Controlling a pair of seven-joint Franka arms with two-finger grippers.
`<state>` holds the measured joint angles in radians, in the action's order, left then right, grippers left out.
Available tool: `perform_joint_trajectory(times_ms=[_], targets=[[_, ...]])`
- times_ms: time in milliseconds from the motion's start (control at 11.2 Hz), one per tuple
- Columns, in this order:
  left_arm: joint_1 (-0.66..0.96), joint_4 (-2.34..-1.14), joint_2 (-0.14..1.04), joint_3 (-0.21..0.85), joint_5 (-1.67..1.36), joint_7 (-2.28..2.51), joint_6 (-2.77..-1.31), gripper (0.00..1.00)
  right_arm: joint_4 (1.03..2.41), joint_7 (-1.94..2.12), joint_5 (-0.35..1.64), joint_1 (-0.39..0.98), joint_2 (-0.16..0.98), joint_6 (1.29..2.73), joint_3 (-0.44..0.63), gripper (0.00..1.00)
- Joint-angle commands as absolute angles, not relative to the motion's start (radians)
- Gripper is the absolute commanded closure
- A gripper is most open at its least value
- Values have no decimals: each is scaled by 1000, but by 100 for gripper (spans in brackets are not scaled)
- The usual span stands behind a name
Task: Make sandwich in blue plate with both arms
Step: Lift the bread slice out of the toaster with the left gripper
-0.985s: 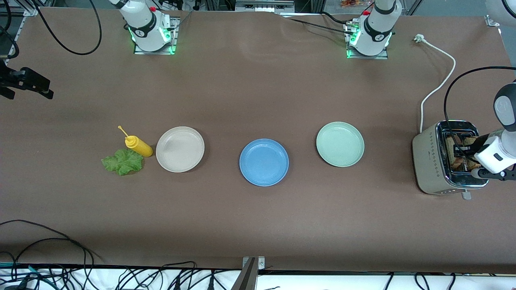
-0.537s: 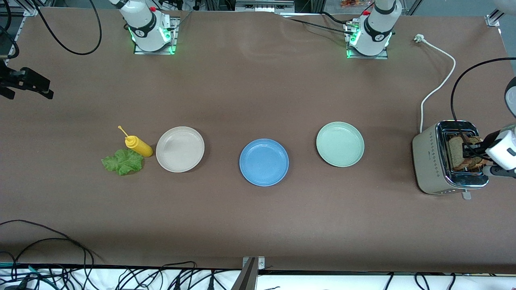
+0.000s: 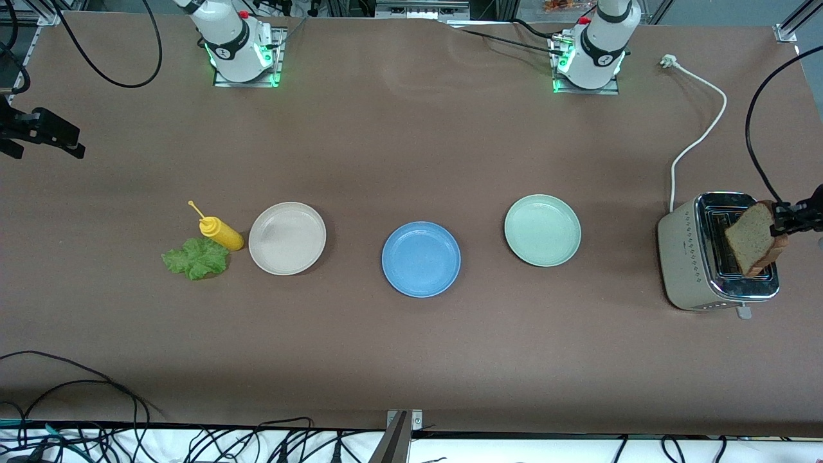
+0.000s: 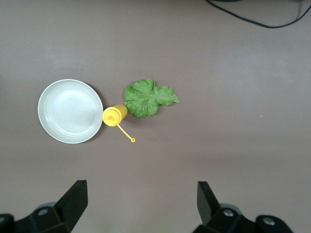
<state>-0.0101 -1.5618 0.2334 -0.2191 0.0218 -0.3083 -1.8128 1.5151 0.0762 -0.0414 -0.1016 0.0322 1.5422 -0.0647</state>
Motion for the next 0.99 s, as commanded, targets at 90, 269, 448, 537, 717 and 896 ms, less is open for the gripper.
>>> perform_joint_trajectory(times_ms=[90, 269, 448, 537, 717, 896], targets=[[23, -1557, 169, -180, 3, -313, -1717, 100, 1499, 71, -44, -100, 34, 1532, -66, 0], [25, -1534, 164, -141, 3, -310, -1684, 100, 1499, 71, -44, -100, 35, 1531, -66, 0], [25, -1526, 164, -83, 5, -234, -1675, 100, 1499, 69, -43, -100, 34, 1528, -66, 0], [25, -1526, 163, -49, 3, -178, -1660, 100, 1499, 69, -43, -100, 34, 1526, -66, 0], [25, -1529, 167, 12, 2, -101, -1658, 100, 1499, 71, -43, -98, 34, 1525, -67, 0], [26, -1528, 170, 55, -47, -94, -1649, 100, 1499, 71, -43, -98, 32, 1525, -67, 0]])
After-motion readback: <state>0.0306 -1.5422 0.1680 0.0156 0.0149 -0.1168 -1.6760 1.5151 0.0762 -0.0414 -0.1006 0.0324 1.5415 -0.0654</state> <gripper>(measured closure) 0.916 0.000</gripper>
